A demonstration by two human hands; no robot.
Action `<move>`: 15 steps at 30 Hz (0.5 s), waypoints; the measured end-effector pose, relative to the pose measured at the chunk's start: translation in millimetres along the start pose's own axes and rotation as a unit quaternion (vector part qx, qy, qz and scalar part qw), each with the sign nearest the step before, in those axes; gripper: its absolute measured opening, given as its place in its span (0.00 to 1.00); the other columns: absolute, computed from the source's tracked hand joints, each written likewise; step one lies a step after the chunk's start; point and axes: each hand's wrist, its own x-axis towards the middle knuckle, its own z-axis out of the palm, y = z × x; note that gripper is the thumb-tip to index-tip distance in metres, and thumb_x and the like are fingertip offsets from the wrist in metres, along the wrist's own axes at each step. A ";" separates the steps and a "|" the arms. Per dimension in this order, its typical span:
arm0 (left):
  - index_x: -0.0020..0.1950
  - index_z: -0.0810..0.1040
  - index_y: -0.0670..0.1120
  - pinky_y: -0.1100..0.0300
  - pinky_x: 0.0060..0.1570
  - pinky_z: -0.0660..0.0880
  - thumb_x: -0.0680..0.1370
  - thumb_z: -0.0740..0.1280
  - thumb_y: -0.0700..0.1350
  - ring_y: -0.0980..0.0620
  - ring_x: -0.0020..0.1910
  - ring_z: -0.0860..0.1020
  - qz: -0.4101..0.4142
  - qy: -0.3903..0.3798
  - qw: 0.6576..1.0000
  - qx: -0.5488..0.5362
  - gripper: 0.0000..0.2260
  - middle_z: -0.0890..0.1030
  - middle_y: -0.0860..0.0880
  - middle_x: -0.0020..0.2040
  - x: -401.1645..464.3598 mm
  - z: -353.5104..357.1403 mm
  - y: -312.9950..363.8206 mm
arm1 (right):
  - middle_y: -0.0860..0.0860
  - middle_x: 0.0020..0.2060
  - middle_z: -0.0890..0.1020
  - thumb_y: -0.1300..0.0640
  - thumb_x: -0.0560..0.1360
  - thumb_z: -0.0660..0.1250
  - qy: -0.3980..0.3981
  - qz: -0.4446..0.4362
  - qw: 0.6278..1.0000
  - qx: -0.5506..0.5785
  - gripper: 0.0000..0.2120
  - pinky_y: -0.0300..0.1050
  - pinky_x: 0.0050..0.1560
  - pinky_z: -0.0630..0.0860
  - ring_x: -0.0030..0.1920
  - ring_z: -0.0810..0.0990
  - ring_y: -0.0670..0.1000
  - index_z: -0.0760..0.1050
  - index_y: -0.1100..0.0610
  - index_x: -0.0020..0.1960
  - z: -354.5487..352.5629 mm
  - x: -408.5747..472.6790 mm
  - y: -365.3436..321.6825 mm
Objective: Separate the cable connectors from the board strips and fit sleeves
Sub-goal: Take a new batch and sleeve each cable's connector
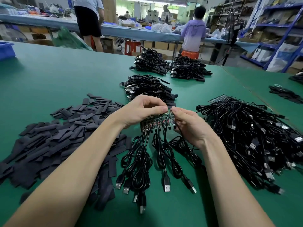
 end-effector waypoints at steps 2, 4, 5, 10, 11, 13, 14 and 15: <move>0.50 0.85 0.51 0.55 0.48 0.69 0.80 0.69 0.53 0.50 0.43 0.73 -0.017 0.005 1.000 0.011 0.08 0.81 0.45 0.43 -0.3 -3.5 -1.1 | 0.49 0.42 0.81 0.48 0.73 0.73 0.022 0.002 1.000 0.006 0.07 0.40 0.42 0.73 0.38 0.72 0.47 0.85 0.51 0.45 -3.2 -1.9 -5.7; 0.48 0.84 0.54 0.59 0.45 0.69 0.80 0.69 0.55 0.53 0.40 0.73 -0.051 0.012 0.997 0.056 0.07 0.80 0.53 0.41 0.0 -7.0 -4.3 | 0.47 0.43 0.84 0.47 0.73 0.75 0.083 0.001 0.996 -0.017 0.10 0.35 0.38 0.75 0.36 0.77 0.44 0.85 0.51 0.50 -7.3 -1.9 -12.4; 0.49 0.84 0.54 0.61 0.46 0.69 0.80 0.69 0.55 0.55 0.40 0.74 -0.071 0.015 0.994 0.079 0.07 0.81 0.55 0.42 -0.1 -7.3 -6.2 | 0.45 0.44 0.86 0.47 0.73 0.76 0.124 -0.004 0.991 -0.043 0.09 0.35 0.38 0.76 0.36 0.79 0.43 0.85 0.50 0.50 -8.7 -0.9 -14.1; 0.57 0.79 0.54 0.66 0.53 0.73 0.79 0.70 0.56 0.59 0.53 0.78 -0.098 0.104 0.974 0.173 0.10 0.82 0.58 0.53 1.9 8.3 -7.3 | 0.40 0.38 0.85 0.46 0.76 0.74 0.256 -0.062 0.954 -0.143 0.07 0.32 0.33 0.74 0.32 0.79 0.37 0.84 0.49 0.45 -0.3 8.7 -13.4; 0.57 0.79 0.53 0.69 0.51 0.72 0.79 0.70 0.54 0.61 0.51 0.77 -0.072 0.146 0.971 0.177 0.09 0.82 0.57 0.53 2.8 14.1 -4.2 | 0.38 0.35 0.84 0.47 0.77 0.74 0.264 -0.075 0.950 -0.151 0.07 0.31 0.32 0.73 0.31 0.78 0.37 0.84 0.49 0.43 2.1 9.8 -13.3; 0.55 0.80 0.49 0.73 0.46 0.70 0.79 0.70 0.49 0.62 0.47 0.77 -0.016 0.206 0.960 0.186 0.07 0.82 0.55 0.51 5.4 26.6 3.8 | 0.37 0.30 0.82 0.48 0.77 0.74 0.274 -0.102 0.944 -0.153 0.08 0.30 0.31 0.72 0.30 0.77 0.37 0.83 0.49 0.41 5.9 10.7 -16.6; 0.55 0.80 0.48 0.73 0.45 0.70 0.79 0.71 0.48 0.61 0.46 0.77 -0.003 0.216 0.962 0.169 0.07 0.82 0.54 0.49 6.1 32.8 7.5 | 0.38 0.30 0.81 0.49 0.78 0.73 0.275 -0.110 0.943 -0.152 0.08 0.30 0.31 0.72 0.31 0.78 0.38 0.83 0.49 0.41 7.2 10.5 -19.1; 0.54 0.80 0.47 0.73 0.44 0.71 0.79 0.71 0.48 0.60 0.45 0.78 -0.002 0.216 0.967 0.131 0.07 0.83 0.54 0.49 6.6 38.0 10.8 | 0.39 0.32 0.82 0.49 0.78 0.73 0.272 -0.115 0.943 -0.152 0.08 0.31 0.30 0.72 0.31 0.79 0.39 0.83 0.49 0.41 8.1 10.2 -22.1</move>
